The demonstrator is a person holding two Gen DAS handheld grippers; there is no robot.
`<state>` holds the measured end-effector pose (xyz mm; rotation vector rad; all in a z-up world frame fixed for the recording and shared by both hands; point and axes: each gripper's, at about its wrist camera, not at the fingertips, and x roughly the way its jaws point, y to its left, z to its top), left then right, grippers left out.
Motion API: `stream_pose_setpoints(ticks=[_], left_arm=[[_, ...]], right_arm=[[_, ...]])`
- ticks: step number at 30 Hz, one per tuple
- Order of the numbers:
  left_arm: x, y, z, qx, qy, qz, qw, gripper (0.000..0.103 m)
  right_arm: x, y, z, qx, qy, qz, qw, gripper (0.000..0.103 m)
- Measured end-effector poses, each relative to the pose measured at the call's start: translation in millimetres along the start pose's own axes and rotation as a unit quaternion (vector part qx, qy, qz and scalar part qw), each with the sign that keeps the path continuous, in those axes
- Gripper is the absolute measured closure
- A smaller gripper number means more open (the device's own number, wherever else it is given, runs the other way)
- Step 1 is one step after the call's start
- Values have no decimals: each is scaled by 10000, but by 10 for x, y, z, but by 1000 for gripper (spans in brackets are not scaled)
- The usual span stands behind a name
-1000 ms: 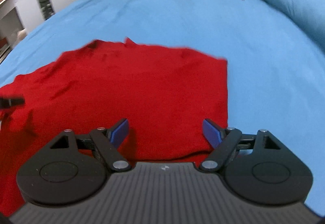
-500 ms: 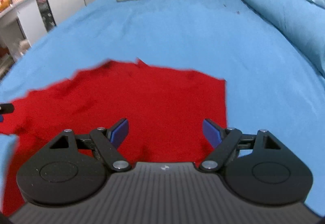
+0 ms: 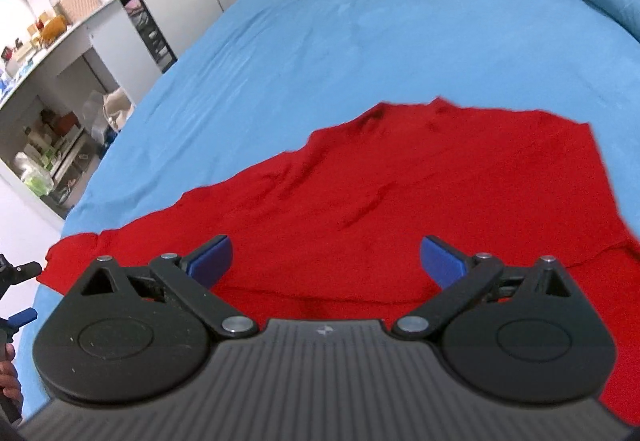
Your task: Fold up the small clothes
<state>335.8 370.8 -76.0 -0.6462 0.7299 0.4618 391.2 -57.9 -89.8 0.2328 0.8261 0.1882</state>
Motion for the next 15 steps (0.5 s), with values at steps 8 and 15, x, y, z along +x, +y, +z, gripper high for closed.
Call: stream_pose_setpoints(ticks=[8,15], left_arm=[[612,460,356,-393,83,-46,9992,32],[650,441,306,-298,-270,84,9992,34]], right_arm=[[236,408,-259,49,129,-191,9997,0],[343,512,-329,106,131,-304,9994,0]])
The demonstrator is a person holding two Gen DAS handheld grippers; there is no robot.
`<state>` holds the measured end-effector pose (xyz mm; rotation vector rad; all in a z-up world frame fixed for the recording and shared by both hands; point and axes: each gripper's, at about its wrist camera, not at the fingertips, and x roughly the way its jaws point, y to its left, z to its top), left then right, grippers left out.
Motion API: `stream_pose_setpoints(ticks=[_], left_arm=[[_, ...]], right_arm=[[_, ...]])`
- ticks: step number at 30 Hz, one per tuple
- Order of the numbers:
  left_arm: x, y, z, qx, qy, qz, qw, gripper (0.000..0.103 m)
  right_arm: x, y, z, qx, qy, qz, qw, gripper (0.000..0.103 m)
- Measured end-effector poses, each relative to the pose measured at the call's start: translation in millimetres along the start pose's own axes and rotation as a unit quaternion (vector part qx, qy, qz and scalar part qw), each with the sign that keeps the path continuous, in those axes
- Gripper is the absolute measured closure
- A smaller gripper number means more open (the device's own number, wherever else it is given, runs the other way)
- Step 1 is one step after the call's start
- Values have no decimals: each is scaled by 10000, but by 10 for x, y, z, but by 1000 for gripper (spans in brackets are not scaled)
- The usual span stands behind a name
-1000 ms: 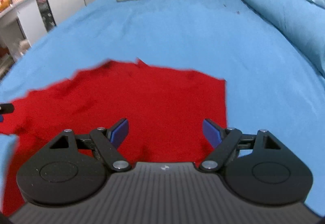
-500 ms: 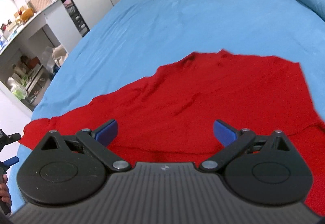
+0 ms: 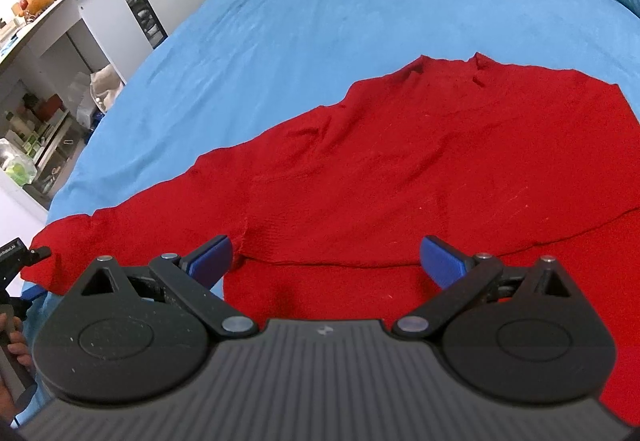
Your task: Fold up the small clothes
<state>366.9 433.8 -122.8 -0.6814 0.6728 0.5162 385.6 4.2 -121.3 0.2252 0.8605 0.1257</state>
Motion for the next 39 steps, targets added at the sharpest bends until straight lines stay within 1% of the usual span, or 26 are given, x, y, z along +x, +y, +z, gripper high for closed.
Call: stream_pose_setpoints(ticks=[2,3,4,5,6,8,10,11,13,15,17,19,20,23,25,26,29,31,34,37,39], left_arm=[[15,-50,-16,95,-102,164,9998,43],[24,-69,-17,116,-147,277,9994,55],[41,-78,-13,103,-177,391,9990,73],[44,-80,-15,66,-207,487,9986,84],[54,-74,-10,6,-227,544,9983,98],[58,-83,2,-89,-233,580,9980,98],[9,-161,13,21,-271,697,9972,99],[-39,-205,23,33,-323,683,9971,99],[-218,-360,46,114,-512,539,9972,99],[-448,-624,54,374,-740,385,9958,99],[-702,-980,18,702,-945,96,9930,99],[-968,-1417,-88,1090,-1101,-295,9875,99],[-1087,-1646,-168,1295,-1147,-522,9835,99],[-1377,-2398,-550,1992,-1161,-1260,9649,99],[-1485,-2881,-899,2381,-1018,-1763,9497,99],[-1510,-3128,-1132,2580,-902,-2029,9403,99],[-1457,-3665,-1779,2970,-497,-2486,9206,99],[-1330,-3924,-2272,3244,-186,-2540,9110,99],[-1026,-4099,-2943,3630,309,-2434,8989,99],[-746,-4074,-3436,3959,774,-2217,8877,99],[-661,-4006,-3592,4073,896,-2183,8823,98]], right_arm=[[13,-17,0,20,-42,-17,10000,0],[16,-30,2,30,-66,-28,10000,0],[24,-45,4,34,-86,-31,10000,0],[22,-74,5,44,-112,-40,9999,0],[21,-99,4,54,-129,-50,9999,0],[14,-165,15,66,-180,-51,9998,0],[-10,-240,35,65,-246,-54,9997,0],[-36,-298,53,77,-288,-41,9995,0],[-98,-428,101,124,-359,-6,9993,0],[-171,-562,168,181,-426,21,9989,0],[-267,-736,238,250,-503,32,9984,0],[-378,-941,318,314,-584,47,9978,0],[-427,-1039,359,333,-619,36,9975,0],[-600,-1404,489,381,-744,-55,9965,0],[-712,-1651,577,412,-839,-130,9955,0],[-777,-1800,623,430,-884,-191,9950,0],[-913,-2228,707,470,-951,-344,9938,0],[-957,-2488,720,484,-945,-453,9933,0],[-930,-2847,680,495,-829,-564,9937,0],[-822,-3080,585,480,-630,-581,9952,0],[-739,-3147,498,447,-507,-550,9962,0]])
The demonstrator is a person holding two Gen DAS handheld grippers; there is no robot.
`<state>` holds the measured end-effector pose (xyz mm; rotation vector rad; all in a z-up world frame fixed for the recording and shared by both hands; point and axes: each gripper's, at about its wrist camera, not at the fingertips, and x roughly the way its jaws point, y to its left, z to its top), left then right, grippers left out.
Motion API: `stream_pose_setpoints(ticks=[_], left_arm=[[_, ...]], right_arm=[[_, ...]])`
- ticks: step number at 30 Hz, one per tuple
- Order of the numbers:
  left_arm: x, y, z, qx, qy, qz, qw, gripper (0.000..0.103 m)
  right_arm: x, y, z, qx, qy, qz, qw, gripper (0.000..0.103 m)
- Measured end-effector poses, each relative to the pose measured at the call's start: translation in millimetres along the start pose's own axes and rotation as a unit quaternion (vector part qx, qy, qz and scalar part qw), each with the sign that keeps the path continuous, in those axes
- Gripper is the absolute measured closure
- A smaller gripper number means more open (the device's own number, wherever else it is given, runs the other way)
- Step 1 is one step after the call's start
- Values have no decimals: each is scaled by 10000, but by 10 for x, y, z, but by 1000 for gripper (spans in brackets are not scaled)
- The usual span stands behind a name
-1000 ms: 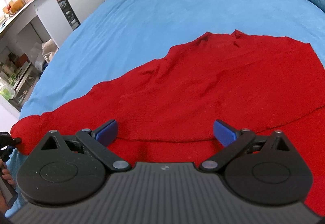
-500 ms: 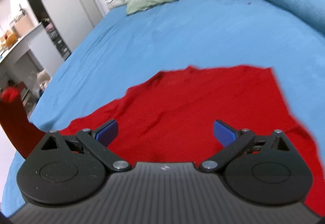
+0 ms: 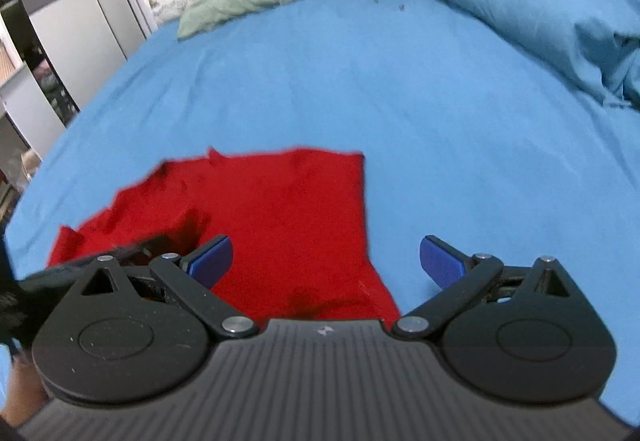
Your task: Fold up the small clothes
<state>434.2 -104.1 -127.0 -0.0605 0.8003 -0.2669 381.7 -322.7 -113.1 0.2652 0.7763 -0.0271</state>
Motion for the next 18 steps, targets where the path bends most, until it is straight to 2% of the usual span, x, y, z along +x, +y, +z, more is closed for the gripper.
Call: stream_pose_setpoints(ticks=[3,5,6,7,9,12,15,18], left_arm=[[31,-30,-75,202,109,-14,9997,90],[-53,23,-32,230,64,-73,9997,69],[-110,45,-16,251,26,-70,9997,49],[-205,72,-1,284,-42,-10,9996,38],[-418,203,48,356,-140,208,9991,30],[-666,546,15,233,49,550,9982,24],[-861,959,-83,171,146,998,9948,23],[-920,1345,-202,148,328,1422,9892,24]], right_arm=[[93,6,-68,-83,96,126,9998,0],[119,60,-45,-126,99,240,9996,0],[119,92,-21,-135,82,304,9994,0],[101,138,2,-150,63,375,9992,0],[125,287,78,-298,89,583,9978,0],[226,631,146,-904,308,879,9915,0],[400,1087,63,-1805,446,973,9777,0],[559,1498,-89,-2672,262,790,9600,0]])
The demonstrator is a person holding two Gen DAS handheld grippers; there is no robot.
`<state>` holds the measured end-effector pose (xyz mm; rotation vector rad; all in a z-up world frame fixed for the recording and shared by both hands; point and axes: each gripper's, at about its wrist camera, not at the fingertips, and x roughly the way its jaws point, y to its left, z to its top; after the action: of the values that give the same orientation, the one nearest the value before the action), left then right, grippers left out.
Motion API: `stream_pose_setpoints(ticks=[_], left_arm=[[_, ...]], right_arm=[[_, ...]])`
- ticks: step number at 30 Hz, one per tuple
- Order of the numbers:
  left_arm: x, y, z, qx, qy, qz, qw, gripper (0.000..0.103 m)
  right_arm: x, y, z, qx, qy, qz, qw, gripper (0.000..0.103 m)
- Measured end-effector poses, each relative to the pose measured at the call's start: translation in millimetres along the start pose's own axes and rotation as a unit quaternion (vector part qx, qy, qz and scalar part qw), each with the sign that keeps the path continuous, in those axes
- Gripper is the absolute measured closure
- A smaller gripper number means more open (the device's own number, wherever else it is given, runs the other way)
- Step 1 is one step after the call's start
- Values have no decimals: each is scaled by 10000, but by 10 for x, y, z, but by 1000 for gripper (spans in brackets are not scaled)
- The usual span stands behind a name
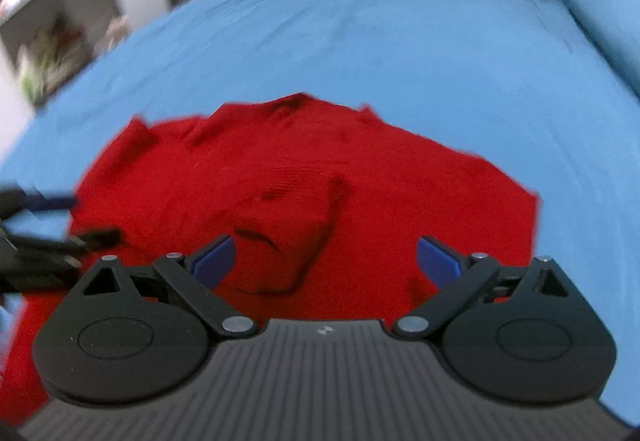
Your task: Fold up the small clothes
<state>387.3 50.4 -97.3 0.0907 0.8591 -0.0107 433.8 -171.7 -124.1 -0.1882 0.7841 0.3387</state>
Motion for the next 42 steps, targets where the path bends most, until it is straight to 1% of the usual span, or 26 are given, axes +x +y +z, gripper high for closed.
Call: stream_pose_setpoints(ticks=[1,2,3,4,6,7,9,10,11,13,14,16,17,19,22,23,24,25,26,28,29,32,35,39,41,42], left_arm=[[34,122,-39,-57,62,96,9999,24],[53,222,-74,-124,101,164,9997,24],[81,314,-109,-201,137,210,9995,24],[101,395,-148,-273,169,238,9992,24],[141,488,-186,-366,214,296,9987,24],[170,521,-200,-399,241,314,9984,24],[215,582,-233,-495,318,312,9978,25],[227,610,-264,-551,352,285,9975,26],[234,614,-258,-595,364,269,9972,27],[217,617,-286,-637,338,243,9971,27],[220,626,-286,-644,319,230,9971,27],[231,612,-264,-645,304,208,9972,27],[241,613,-282,-651,301,201,9972,27],[289,649,-274,-674,291,198,9971,27],[305,688,-257,-685,263,213,9971,27],[313,701,-253,-672,250,223,9972,27],[316,710,-251,-647,234,234,9974,27],[323,716,-251,-622,227,241,9975,27],[327,723,-251,-603,229,245,9976,27],[325,733,-246,-588,231,251,9977,28],[320,737,-242,-590,233,259,9976,29],[303,769,-221,-673,245,271,9971,35],[308,767,-203,-723,242,240,9968,41],[349,734,-183,-710,232,207,9970,44],[354,729,-177,-745,226,197,9968,47],[351,730,-176,-766,235,201,9966,48]], right_arm=[[80,122,16,-280,-1,-85,9996,0],[184,255,23,-627,29,-197,9978,5],[268,357,4,-897,78,-311,9955,15],[369,454,-8,-1156,152,-448,9922,20],[548,611,-54,-1617,302,-683,9840,36],[590,602,-108,-1722,324,-716,9819,41],[605,605,-112,-1773,311,-825,9802,71],[597,598,-92,-1662,265,-887,9817,75],[523,527,-65,-1375,184,-953,9857,81],[354,304,-33,-549,71,-1055,9929,81],[254,128,-56,59,37,-1111,9938,81],[150,-145,-155,962,63,-1034,9900,80],[140,-278,-250,1377,136,-974,9856,78],[174,-451,-432,1837,271,-867,9788,76],[169,-613,-619,2293,110,-493,9721,56],[141,-643,-636,2410,8,-419,9696,40],[123,-663,-620,2470,-85,-422,9681,29],[113,-657,-616,2479,-161,-468,9675,29],[128,-667,-607,2453,-122,-502,9681,32],[172,-677,-565,2443,18,-481,9685,69],[187,-698,-527,2432,88,-465,9688,82],[49,-718,-413,2301,-173,-674,9707,82],[-121,-867,-395,2350,-402,-988,9661,82],[-23,-1083,-563,2522,-203,-1089,9613,82],[78,-1095,-619,2394,-27,-956,9662,82],[111,-1065,-635,2263,47,-1004,9689,79]])
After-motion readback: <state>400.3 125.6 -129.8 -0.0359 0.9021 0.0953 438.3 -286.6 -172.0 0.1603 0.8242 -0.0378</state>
